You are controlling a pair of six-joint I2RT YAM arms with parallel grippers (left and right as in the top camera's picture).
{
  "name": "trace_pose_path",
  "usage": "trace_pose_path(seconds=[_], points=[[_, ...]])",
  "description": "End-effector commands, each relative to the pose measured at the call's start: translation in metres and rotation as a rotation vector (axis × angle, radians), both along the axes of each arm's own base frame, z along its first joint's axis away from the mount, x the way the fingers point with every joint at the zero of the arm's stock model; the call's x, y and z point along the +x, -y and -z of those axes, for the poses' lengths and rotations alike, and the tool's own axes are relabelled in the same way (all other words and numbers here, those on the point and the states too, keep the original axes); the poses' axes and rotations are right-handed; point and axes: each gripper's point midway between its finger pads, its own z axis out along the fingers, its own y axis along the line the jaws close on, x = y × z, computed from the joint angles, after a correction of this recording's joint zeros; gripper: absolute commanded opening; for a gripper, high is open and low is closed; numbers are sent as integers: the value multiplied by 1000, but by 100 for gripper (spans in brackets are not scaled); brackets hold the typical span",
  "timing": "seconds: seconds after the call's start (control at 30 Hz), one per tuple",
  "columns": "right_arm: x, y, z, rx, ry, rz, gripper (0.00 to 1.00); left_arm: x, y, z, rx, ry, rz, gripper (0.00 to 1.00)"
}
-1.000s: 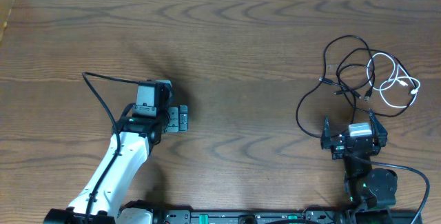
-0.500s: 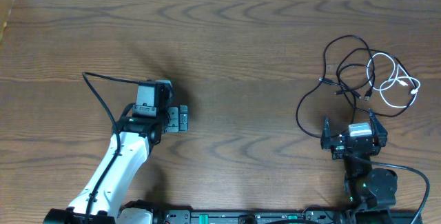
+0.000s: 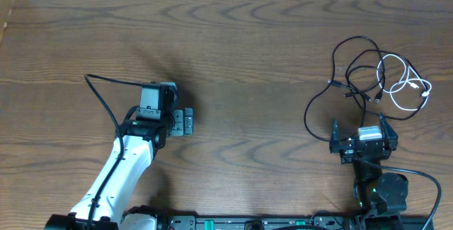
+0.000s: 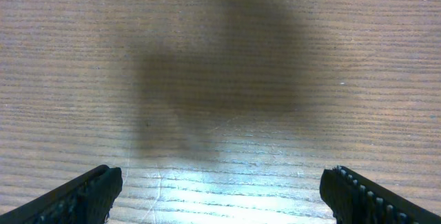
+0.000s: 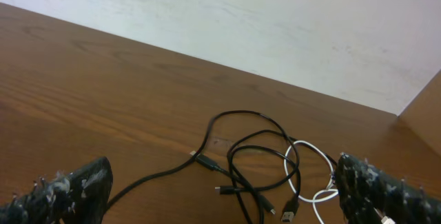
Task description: Untangle cables
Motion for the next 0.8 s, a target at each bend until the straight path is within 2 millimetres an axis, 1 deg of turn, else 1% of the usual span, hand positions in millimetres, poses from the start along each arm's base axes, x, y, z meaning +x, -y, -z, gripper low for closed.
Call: trace_pose_path(seconds=[0.0,0.07,0.17,0.23,0.3,0.47,0.57,0.77], points=[[-1,-3,0,-8,2,-16,99,1,0,-5,3,21,1,98],[-1,-3,0,-8,2,-16,99,2,0,-11,1,40,1,98],[-1,-3,0,-8,2,-16,99,4,0,-24,-6,89,1,98],[-1,-3,0,-8,2,-16,99,6,0,-41,-15,148,1,98],[-1,-3,0,-8,2,-16,99,6,1,-63,-26,226,1,98],[-1,-3,0,-8,2,-16,99,3,0,-105,-47,376,0,98],[-1,-3,0,-8,2,-16,99,2,0,-113,-52,405,0,98],[-1,-3,0,-8,2,-16,99,2,0,-110,-50,392,0,98]])
